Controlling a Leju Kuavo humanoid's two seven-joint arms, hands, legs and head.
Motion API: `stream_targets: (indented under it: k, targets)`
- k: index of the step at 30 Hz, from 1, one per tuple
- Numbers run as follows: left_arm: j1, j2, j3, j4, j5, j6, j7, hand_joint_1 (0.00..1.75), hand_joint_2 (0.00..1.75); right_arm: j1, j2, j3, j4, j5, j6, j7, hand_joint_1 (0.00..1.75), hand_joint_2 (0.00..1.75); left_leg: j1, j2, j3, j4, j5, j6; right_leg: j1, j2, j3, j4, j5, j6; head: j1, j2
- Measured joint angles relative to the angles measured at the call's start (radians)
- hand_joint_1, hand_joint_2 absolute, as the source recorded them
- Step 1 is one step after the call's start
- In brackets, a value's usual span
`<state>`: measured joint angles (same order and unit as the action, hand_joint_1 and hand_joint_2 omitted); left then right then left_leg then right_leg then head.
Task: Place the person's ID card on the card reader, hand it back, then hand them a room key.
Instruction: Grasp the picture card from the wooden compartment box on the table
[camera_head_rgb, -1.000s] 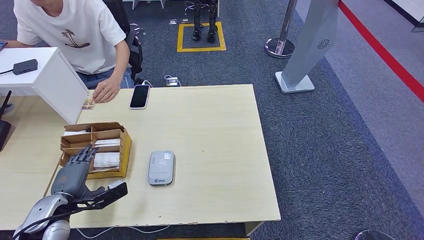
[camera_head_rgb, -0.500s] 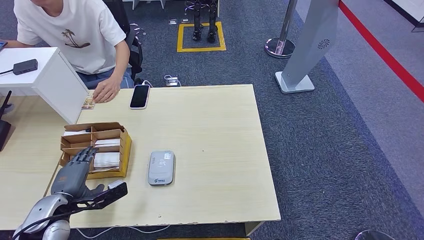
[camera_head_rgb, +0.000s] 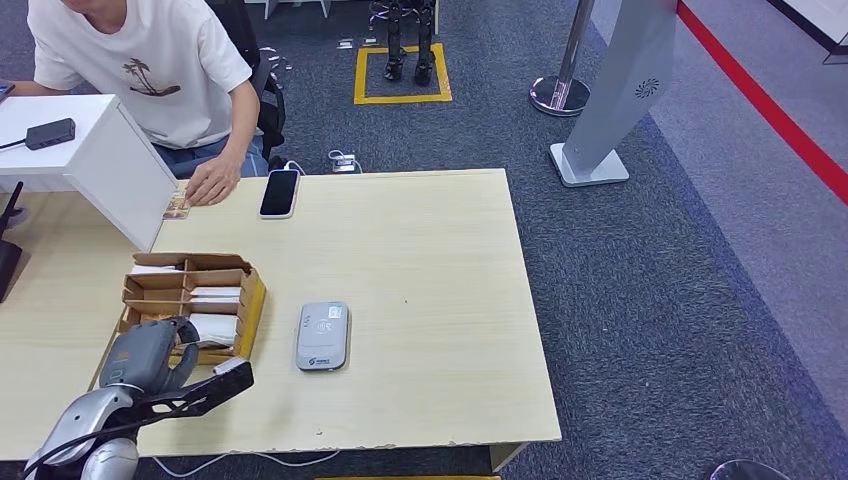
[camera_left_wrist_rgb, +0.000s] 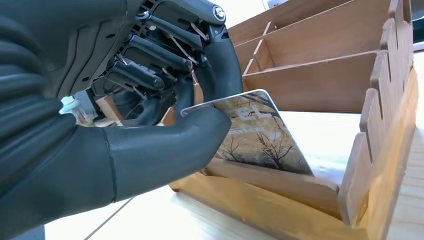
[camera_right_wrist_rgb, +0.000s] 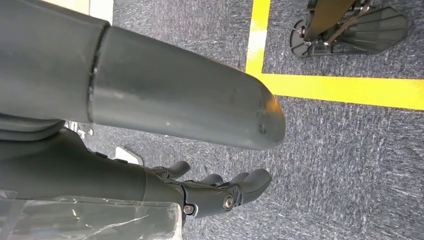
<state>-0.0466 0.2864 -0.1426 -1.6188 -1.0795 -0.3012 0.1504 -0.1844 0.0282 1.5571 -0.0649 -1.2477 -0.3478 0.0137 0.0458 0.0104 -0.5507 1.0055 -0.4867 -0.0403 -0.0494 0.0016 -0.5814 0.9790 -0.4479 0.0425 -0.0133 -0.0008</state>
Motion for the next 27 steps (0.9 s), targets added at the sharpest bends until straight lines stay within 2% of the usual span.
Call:
stream_targets:
  k: [18,21,27]
  targets:
    - [-0.006,0.009,0.005,-0.003,0.030,0.015,-0.014,1.75,1.75,0.000,0.000,0.000,0.000,-0.005,-0.001,-0.003,0.00,0.00,0.000,0.000,0.000,0.000,0.000,0.000,0.000,0.000,0.000,0.000,0.000,0.000,0.000,0.000]
    - [-0.037,0.024,0.019,-0.008,0.039,0.018,-0.018,1.75,1.75,0.000,0.000,0.000,0.000,-0.009,0.000,-0.008,0.00,0.00,0.000,0.000,0.000,0.000,0.001,0.000,0.000,0.000,0.000,0.000,0.000,0.000,0.000,0.000]
    - [-0.161,0.056,0.048,-0.010,0.028,0.011,-0.017,1.75,1.75,0.000,0.000,0.000,0.000,-0.018,0.001,-0.011,0.00,0.00,0.000,-0.001,0.000,0.000,0.002,-0.001,0.000,0.000,0.000,0.000,0.001,-0.001,0.000,0.000]
